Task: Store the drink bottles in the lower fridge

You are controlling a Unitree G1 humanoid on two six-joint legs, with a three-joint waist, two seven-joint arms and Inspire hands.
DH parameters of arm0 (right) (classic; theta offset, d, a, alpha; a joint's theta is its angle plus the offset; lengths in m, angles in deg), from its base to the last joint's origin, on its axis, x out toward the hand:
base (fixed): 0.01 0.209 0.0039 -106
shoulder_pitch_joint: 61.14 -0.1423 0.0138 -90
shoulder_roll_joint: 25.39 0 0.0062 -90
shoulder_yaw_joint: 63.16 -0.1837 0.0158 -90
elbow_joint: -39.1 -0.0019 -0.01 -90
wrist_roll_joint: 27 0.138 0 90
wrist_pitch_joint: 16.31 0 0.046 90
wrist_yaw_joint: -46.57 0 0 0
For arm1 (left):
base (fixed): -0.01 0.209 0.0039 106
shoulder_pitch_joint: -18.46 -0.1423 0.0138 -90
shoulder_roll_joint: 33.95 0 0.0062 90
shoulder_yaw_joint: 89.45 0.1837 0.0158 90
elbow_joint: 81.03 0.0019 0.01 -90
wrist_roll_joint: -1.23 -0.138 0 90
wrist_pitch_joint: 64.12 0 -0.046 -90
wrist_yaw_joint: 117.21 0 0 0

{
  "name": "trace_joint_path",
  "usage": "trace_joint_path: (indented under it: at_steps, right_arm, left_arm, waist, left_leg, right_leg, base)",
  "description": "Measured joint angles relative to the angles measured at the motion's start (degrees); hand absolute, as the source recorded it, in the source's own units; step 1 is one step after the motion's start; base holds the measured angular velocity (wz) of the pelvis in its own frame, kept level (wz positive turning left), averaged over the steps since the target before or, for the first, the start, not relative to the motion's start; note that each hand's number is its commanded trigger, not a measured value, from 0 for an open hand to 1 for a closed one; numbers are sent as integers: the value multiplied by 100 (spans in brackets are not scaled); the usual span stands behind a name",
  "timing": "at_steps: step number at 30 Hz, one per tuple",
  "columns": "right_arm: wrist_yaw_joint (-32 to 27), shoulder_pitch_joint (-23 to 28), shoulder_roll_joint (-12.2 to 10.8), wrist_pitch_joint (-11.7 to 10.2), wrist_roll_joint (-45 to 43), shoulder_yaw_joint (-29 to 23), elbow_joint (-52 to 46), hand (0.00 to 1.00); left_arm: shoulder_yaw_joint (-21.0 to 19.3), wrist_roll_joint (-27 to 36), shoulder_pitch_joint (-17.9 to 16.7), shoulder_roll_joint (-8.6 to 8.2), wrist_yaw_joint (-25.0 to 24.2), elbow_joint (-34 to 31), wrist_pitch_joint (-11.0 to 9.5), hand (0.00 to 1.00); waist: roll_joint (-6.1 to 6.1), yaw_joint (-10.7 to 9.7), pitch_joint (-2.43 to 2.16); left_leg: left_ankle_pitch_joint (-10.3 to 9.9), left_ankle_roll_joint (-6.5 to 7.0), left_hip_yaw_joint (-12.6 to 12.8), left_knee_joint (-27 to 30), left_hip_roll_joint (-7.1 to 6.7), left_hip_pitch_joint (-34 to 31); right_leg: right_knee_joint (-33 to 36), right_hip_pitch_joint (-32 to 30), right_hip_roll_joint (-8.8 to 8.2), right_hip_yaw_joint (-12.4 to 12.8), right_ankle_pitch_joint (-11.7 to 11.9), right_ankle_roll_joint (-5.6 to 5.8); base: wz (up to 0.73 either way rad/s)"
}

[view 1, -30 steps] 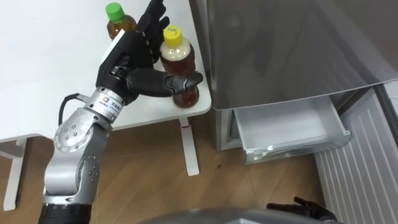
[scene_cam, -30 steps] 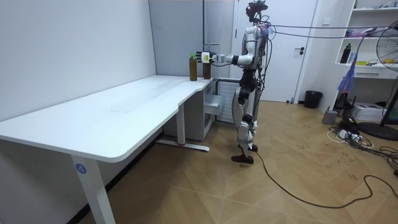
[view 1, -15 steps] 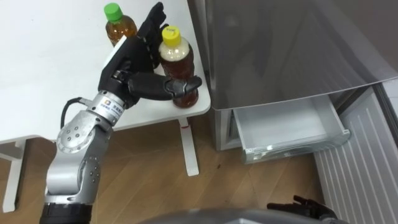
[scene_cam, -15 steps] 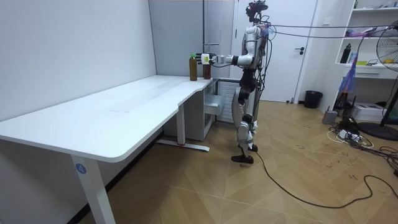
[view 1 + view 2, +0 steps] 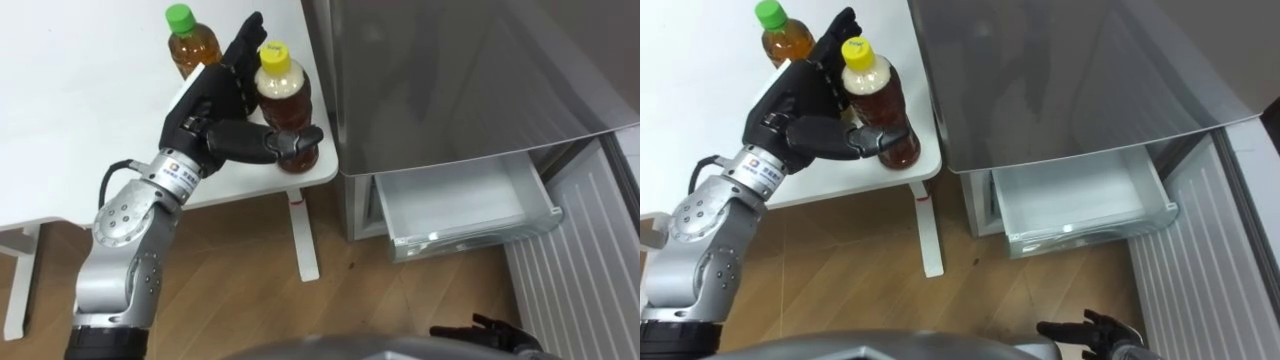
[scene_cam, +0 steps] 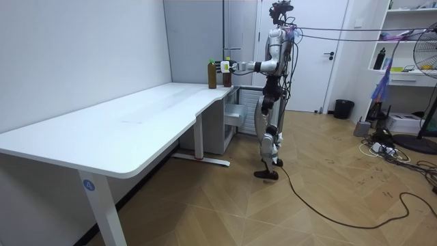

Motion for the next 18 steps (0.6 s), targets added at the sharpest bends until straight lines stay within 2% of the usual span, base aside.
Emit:
trace_joint_path:
  at_steps: [5, 18]
  right_arm:
    - [-3, 0, 1, -1, -18, 1, -5, 0]
    - [-2, -6, 5, 8, -19, 4, -4, 0]
  left_arm:
    - [29, 0, 56, 0, 0, 198, 0, 0]
    - [58, 0, 167, 0, -7, 206, 6, 0]
  waist:
    - [1, -5, -1]
    - [-1, -16, 3]
  left_leg:
    - [0, 0, 0, 1, 1, 1]
    - [0, 0, 0, 1, 1, -1]
  right_leg:
    - [4, 0, 1, 2, 0, 0]
    - [-1, -2, 2, 2, 0, 0]
  base:
    - [0]
    - [0]
